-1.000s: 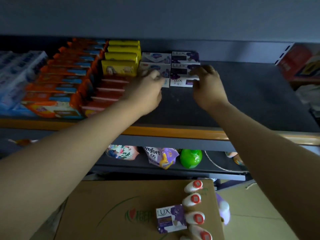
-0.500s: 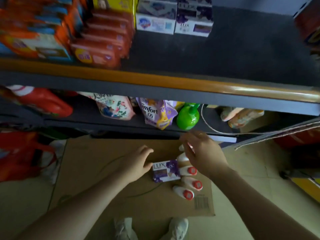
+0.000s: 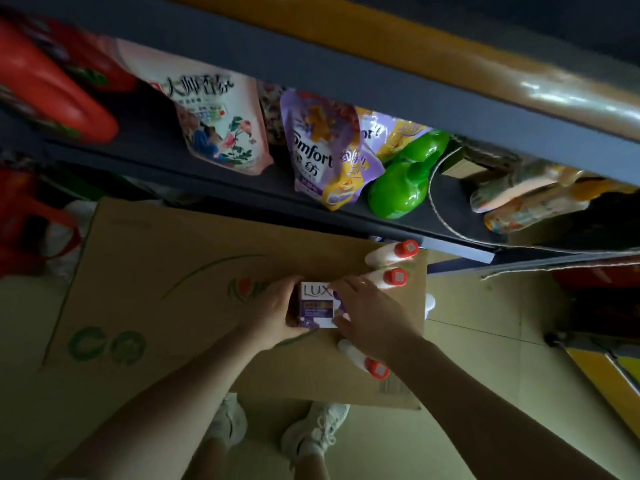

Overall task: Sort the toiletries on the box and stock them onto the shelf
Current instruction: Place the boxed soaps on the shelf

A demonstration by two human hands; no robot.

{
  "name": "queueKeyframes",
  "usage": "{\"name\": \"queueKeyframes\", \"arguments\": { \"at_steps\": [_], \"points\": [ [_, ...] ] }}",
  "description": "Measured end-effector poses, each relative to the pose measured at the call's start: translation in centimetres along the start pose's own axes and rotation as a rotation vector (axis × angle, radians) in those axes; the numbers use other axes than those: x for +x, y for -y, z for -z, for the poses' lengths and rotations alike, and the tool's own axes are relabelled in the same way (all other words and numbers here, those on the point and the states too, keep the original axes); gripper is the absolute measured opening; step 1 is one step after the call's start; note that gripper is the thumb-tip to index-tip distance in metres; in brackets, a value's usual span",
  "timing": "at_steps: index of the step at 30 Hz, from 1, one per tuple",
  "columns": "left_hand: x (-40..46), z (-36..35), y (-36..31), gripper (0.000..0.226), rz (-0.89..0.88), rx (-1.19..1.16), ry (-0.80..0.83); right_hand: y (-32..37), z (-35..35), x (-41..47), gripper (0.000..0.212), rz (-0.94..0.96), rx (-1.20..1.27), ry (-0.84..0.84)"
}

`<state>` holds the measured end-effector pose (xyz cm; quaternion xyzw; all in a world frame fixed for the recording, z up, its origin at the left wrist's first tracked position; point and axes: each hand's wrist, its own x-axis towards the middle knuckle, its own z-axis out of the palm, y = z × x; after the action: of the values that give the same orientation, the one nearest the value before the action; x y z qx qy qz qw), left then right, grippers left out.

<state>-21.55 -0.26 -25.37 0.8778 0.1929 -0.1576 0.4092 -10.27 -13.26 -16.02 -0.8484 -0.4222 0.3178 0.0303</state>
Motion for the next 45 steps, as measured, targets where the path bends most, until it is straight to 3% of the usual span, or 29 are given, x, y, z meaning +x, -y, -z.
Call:
{"name": "queueKeyframes", "arguments": {
  "at_steps": [7,12,15,21,26,33,39,45],
  "points": [
    [-0.5,0.8,2.3,0.084,-0.017,-0.037,-0.060,0.6,-2.0,3.1,0.085,0.080,-0.253,0.062],
    [-2.6,3.1,3.8,0.077,0.002,-0.041,-0.073,2.1,-2.1,4.0,0.078,0.097,-0.187,0.180],
    [-3.5,5.3,3.5,0.076,0.008,-0.074,-0.097,2.7,-0.1,3.9,0.075,0.090,-0.019,0.046],
    [-4.8,14.2,-2.2,0.071,-0.142,-0.148,-0.187,3.0,9.8,-1.2,0.084,0.080,0.359,-0.410],
    [-5.6,21.7,-9.3,0.067,-0.363,-0.076,-0.369,1.4,18.1,-5.9,0.082,0.016,0.373,-0.621],
    [-1.5,26.9,-18.1,0.071,-0.429,-0.123,-0.563,-2.1,23.5,-6.9,0.081,-0.144,0.408,-0.863],
    [8.2,28.3,-22.6,0.078,-0.290,0.050,-0.423,-6.1,25.7,-6.0,0.072,-0.242,0.430,-0.866],
    [12.5,27.7,-24.9,0.066,-0.295,0.146,-0.401,-7.8,27.9,-4.1,0.079,-0.138,0.411,-0.681]
  ]
}}
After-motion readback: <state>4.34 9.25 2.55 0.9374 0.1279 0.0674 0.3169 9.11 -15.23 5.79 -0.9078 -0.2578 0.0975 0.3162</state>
